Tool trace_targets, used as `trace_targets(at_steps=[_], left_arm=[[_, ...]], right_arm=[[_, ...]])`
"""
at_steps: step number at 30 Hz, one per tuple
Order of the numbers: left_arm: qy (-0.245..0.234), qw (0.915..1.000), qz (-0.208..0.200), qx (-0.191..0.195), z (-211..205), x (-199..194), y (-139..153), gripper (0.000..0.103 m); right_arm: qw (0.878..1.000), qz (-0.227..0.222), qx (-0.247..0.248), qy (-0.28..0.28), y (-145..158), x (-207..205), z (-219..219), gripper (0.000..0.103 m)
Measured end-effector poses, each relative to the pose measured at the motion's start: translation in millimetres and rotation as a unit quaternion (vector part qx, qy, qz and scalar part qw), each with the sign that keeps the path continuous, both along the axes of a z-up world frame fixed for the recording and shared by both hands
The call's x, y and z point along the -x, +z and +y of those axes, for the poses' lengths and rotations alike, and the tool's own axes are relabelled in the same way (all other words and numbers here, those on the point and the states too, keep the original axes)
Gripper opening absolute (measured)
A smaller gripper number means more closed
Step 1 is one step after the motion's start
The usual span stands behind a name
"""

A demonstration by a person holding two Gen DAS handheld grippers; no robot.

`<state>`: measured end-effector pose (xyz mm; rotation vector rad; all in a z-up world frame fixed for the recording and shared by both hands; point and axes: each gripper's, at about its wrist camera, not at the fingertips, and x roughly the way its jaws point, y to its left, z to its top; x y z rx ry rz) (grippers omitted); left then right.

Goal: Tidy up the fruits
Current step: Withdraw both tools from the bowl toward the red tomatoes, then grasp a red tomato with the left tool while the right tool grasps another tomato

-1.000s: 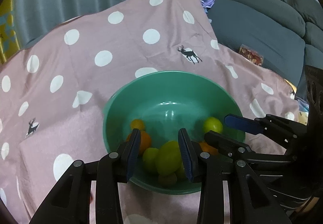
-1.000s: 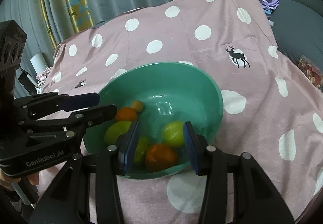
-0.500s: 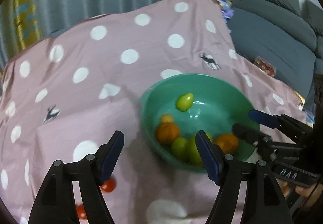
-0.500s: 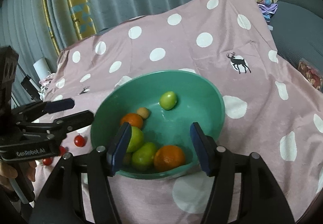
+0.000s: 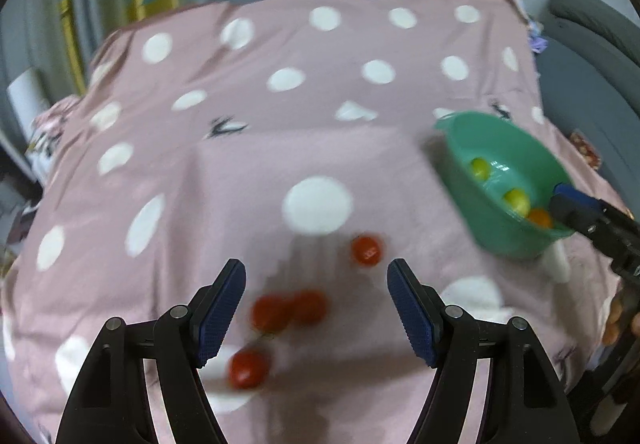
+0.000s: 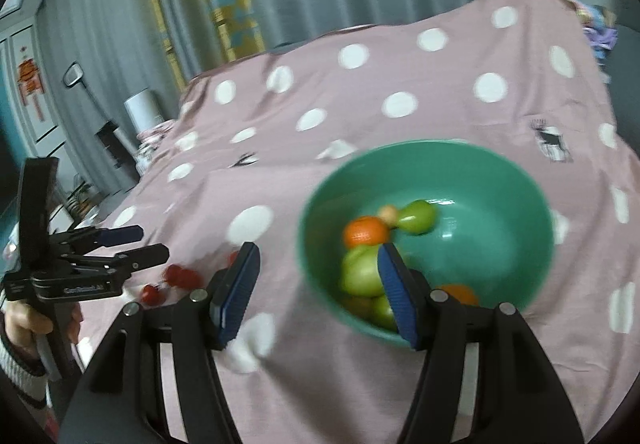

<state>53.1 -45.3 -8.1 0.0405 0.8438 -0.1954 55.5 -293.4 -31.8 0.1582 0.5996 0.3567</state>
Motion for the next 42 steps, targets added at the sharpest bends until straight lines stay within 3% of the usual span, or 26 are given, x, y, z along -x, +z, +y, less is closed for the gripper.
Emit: trace_targets(at_steps=[9, 21, 25, 30, 35, 42], left_arm=[[0.029, 0.9988, 0.039, 0.003, 42, 21, -23, 0.073], [-0.006, 0.9936, 0.112, 0.001, 47, -5, -44, 0.073], [-0.022, 0.9909, 0.133, -0.006, 49, -9, -51, 0.056], [-0.044, 0.9880, 0.148, 0.004, 50, -9, -56, 0.047], [-0.067, 0.9883, 0.136, 0.012, 50, -5, -53, 0.035], [-0.070, 0.9888, 0.122, 0.050, 57, -1, -53, 0.029]], right_arm=[[0.995, 0.039, -0.012, 0.085, -17, -2, 47, 0.062], [0.986, 0.090, 0.000, 0.139, -40, -12, 99, 0.062], [0.984, 0.103, 0.006, 0.148, -45, -20, 111, 0.062], [0.978, 0.129, 0.014, 0.164, -52, -40, 134, 0.062], [0.973, 0.144, 0.032, 0.177, -61, -54, 155, 0.062], [0.968, 0.154, 0.064, 0.186, -67, -69, 172, 0.060]])
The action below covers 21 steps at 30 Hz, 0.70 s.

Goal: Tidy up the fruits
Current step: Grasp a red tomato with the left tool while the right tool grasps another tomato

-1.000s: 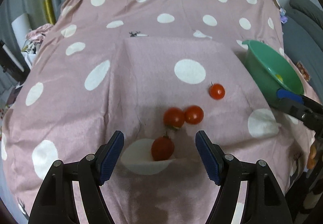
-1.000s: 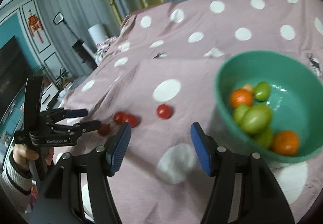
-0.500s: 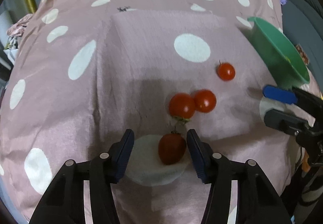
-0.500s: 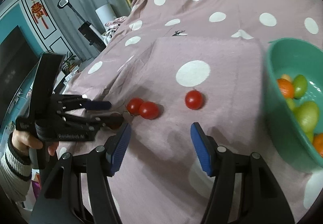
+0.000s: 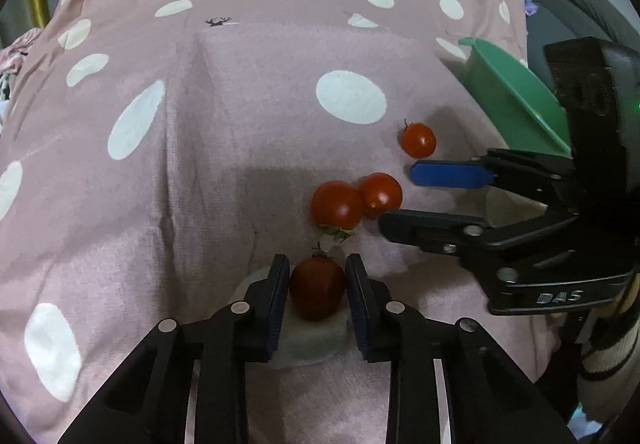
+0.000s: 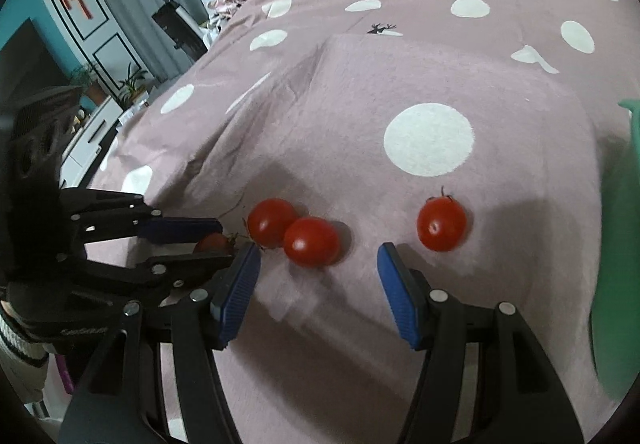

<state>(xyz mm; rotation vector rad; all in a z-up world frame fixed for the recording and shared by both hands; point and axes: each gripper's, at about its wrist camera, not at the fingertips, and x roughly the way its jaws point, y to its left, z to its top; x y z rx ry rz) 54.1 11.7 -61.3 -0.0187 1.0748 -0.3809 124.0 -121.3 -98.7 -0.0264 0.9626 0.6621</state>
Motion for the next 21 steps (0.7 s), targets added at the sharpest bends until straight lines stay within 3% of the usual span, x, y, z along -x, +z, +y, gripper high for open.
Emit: trace_targets(at_steps=[9, 15, 21], left_arm=[[0.018, 0.9987, -0.006, 0.047, 15, 2, 3, 0.029], [-0.006, 0.9998, -0.004, 0.020, 4, 6, 1, 0.029], [-0.011, 0.9998, 0.005, 0.019, 3, 2, -1, 0.029]], right_arm=[[1.000, 0.003, 0.016, 0.008, -3, -10, 13, 0.051], [0.999, -0.006, 0.037, 0.012, -2, -10, 20, 0.047], [0.999, -0.013, 0.047, 0.020, -3, -9, 25, 0.043]])
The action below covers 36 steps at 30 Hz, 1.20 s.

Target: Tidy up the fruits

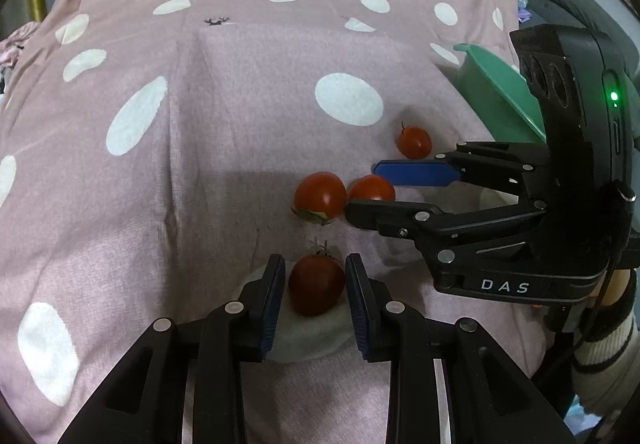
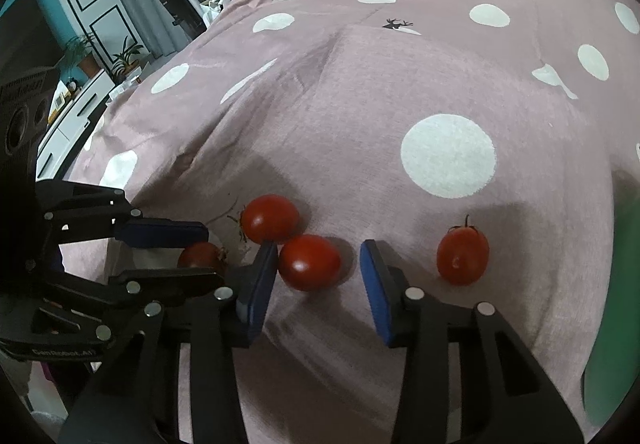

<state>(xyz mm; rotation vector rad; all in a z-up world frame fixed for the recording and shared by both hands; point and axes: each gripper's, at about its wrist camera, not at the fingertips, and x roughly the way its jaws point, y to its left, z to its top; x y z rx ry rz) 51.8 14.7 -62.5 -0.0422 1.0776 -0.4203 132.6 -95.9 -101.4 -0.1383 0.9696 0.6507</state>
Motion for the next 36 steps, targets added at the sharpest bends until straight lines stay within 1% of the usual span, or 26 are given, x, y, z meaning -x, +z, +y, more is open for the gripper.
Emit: trace_targets(at_steps=[5, 17, 29, 36], left_arm=[[0.006, 0.9999, 0.011, -0.007, 0.5, -7.1, -4.4, 0.029], [0.002, 0.9998, -0.001, -0.021, -2.2, -8.0, -6.8, 0.029], [0.002, 0.9997, -0.014, -0.018, -0.5, -6.6, -6.9, 0.029], [0.007, 0.9998, -0.020, -0.006, 2.2, -5.2, -5.8, 0.029]], right_arm=[[1.000, 0.000, -0.005, -0.001, -0.7, -0.2, -0.1, 0.043], [1.000, -0.007, 0.007, -0.002, -0.8, 1.0, 2.7, 0.038], [1.000, -0.009, 0.012, -0.003, -0.8, 1.0, 4.2, 0.037], [1.000, -0.009, 0.012, -0.007, -0.9, 0.7, 4.3, 0.033]])
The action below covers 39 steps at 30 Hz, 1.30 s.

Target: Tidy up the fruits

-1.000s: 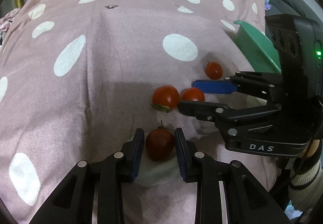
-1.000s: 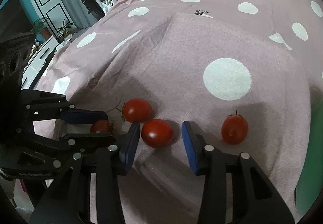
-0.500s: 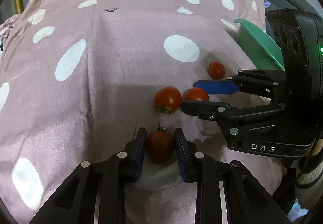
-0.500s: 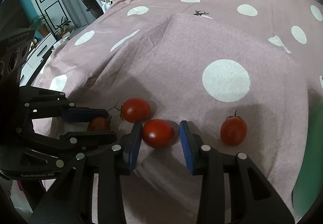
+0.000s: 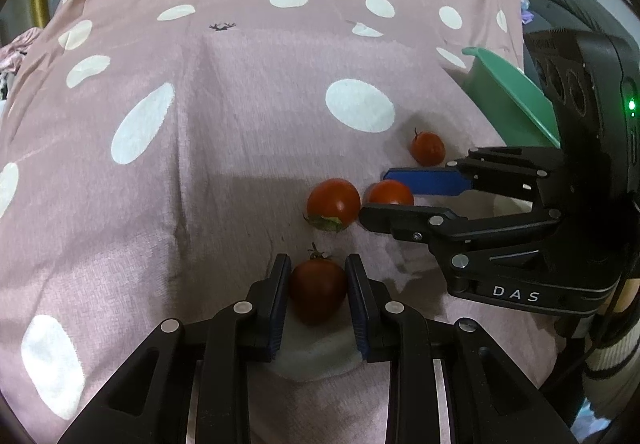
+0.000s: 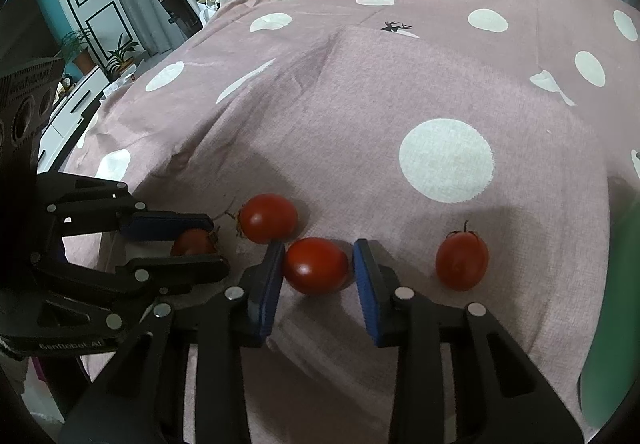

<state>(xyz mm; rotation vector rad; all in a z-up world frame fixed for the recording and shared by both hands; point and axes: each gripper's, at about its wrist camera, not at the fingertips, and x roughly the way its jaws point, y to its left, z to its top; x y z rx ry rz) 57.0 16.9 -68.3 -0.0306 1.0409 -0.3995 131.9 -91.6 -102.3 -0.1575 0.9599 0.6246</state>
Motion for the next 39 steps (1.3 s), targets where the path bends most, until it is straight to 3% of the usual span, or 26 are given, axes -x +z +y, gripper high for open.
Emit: trace_targets(at_steps=[12, 21, 31, 39], left_arm=[[-0.004, 1.0000, -0.003, 0.005, 1, 0, -1, 0.029], [-0.002, 0.9997, -0.010, 0.024, 6, 3, -2, 0.029], [0.004, 0.9989, -0.013, 0.046, 11, 5, 1, 0.029], [-0.003, 0.9995, -0.007, 0.031, 6, 4, -1, 0.029]], right_arm=[[0.999, 0.009, -0.029, -0.014, 0, 3, -13, 0.032], [0.997, 0.019, -0.053, -0.054, -1, 8, -44, 0.032], [0.996, 0.017, -0.063, -0.062, -2, 14, -49, 0.032], [0.996, 0.017, -0.064, -0.064, -3, 15, -52, 0.032]])
